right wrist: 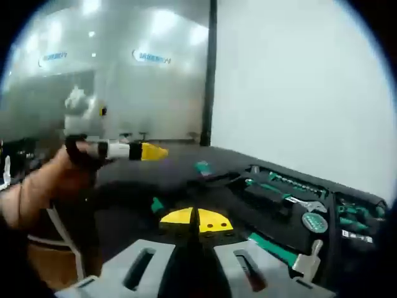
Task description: Pick up the tools and put them into their designated positions in the toolbox.
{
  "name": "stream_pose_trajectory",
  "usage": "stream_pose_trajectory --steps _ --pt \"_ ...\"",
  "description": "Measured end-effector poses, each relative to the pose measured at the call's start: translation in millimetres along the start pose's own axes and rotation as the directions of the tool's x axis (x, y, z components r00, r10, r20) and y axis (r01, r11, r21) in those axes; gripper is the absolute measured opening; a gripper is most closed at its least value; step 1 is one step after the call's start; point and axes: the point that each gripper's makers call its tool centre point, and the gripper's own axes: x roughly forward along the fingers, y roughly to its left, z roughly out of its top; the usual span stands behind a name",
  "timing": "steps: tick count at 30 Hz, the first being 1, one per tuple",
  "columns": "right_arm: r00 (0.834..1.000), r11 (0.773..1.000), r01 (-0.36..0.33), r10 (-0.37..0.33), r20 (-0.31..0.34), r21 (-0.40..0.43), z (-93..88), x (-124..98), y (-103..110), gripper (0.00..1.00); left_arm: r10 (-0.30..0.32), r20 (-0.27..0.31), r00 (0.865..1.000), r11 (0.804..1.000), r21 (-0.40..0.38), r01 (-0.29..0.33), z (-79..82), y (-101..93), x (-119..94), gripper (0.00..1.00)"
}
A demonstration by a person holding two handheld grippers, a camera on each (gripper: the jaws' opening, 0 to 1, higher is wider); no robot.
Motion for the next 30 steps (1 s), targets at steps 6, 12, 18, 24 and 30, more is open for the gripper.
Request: stream_pose_trajectory --steps 6,12,18,24,30 --pt "0.993 0.997 -0.07 0.072 -0.089 0.026 -9.2 7.3 3.1 0.0 0.063 -0.239 0.969 0.989 0.144 -0.029 -22.2 -23.2 -4.6 0.0" --pt "0.982 0.98 -0.159 0.17 -0.087 0.121 -16.2 3.1 8.4 0.0 0.023 -0.314 0.949 0.987 0.159 0.029 -37.7 -40.4 0.0 0.0" --pt "0.986 0.99 -0.128 0.133 -0.105 0.056 -15.9 0.7 8.7 0.0 0.004 -0.372 0.928 0.982 0.179 0.067 -40.8 -25.6 10.1 0.0" --pt "0.969 0.979 -0.194 0.201 -0.146 0.061 -17.8 4.8 4.0 0.0 -0.008 -0.371 0.928 0.969 0.227 0.099 -41.6 -40.6 3.0 0.0" --pt "0.955 0.971 -0.227 0.237 -0.18 0.073 -16.1 8.2 5.1 0.0 -0.02 -0.449 0.894 0.945 0.284 0.164 -44.9 -45.8 4.9 0.0"
